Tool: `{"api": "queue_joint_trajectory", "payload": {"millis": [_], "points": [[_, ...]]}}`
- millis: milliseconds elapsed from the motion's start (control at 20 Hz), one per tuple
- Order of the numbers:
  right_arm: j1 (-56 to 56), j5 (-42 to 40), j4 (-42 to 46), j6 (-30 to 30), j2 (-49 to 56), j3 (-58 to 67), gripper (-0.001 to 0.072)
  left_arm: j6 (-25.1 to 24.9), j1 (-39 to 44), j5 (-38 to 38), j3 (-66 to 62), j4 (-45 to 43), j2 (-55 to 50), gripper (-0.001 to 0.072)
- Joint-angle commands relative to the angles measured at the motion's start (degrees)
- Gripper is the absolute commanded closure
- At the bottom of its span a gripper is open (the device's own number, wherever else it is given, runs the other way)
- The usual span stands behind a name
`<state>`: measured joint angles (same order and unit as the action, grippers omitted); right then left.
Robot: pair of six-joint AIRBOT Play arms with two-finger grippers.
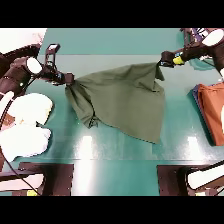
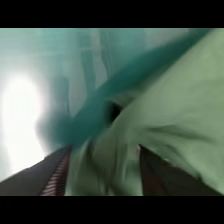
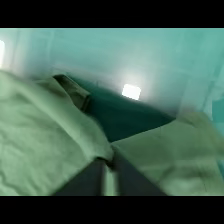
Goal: Fold the shirts.
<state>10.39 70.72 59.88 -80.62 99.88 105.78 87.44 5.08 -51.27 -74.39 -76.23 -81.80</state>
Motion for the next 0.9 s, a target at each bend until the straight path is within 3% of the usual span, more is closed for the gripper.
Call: {"api": "queue_joint_trajectory", "payload": {"millis": [0,100,200,300,600,850], "points": [[-0.57,-1.55,-0.37,0.22,2.27,1.33,0.0254,2.60,-5.09,0.17,-2.36,3.04,-2.78,0.0207],[-1.68,3.28,-0.37,0.11,1.73,4.11,0.0259,2.03,-7.41,-6.45,-3.58,5.16,-1.49,0.0207],[-3.02,6.51,-0.37,0.13,-1.25,2.86,0.0260,-1.68,-7.98,-13.77,-3.06,5.03,0.46,0.0207],[-4.22,6.95,-0.33,0.22,-6.43,-3.04,0.0260,-2.32,-7.78,-16.00,1.81,5.53,4.02,0.0207],[-5.33,4.37,-0.44,1.40,-20.94,-21.70,0.0260,-2.43,-4.26,-9.29,28.11,19.37,14.97,0.0207],[-5.11,2.40,-0.44,1.42,-26.36,-28.35,0.0261,-2.45,-1.73,0.48,38.80,31.06,15.39,0.0206]]}}
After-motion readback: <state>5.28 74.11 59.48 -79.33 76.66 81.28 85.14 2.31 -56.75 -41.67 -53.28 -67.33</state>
